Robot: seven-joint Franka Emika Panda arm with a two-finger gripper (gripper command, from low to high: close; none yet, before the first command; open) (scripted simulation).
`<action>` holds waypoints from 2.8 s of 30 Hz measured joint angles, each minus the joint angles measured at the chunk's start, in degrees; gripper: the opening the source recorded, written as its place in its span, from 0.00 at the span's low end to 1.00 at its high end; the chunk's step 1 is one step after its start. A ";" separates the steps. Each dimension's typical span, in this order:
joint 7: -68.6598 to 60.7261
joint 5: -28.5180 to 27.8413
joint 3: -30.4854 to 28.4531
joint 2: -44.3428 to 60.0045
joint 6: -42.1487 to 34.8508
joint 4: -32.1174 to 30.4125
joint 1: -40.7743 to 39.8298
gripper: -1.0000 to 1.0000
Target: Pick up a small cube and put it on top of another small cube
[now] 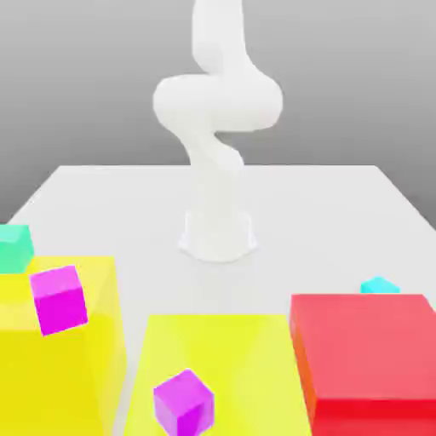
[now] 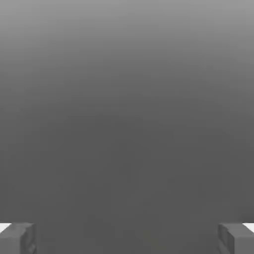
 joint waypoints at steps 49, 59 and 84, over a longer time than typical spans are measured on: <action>38.20 -23.39 19.95 53.78 34.29 -23.04 23.92 0.00; 22.68 -4.88 29.66 45.53 25.52 -23.52 18.61 0.00; 40.37 -4.42 5.40 36.92 -8.47 0.85 -15.28 0.00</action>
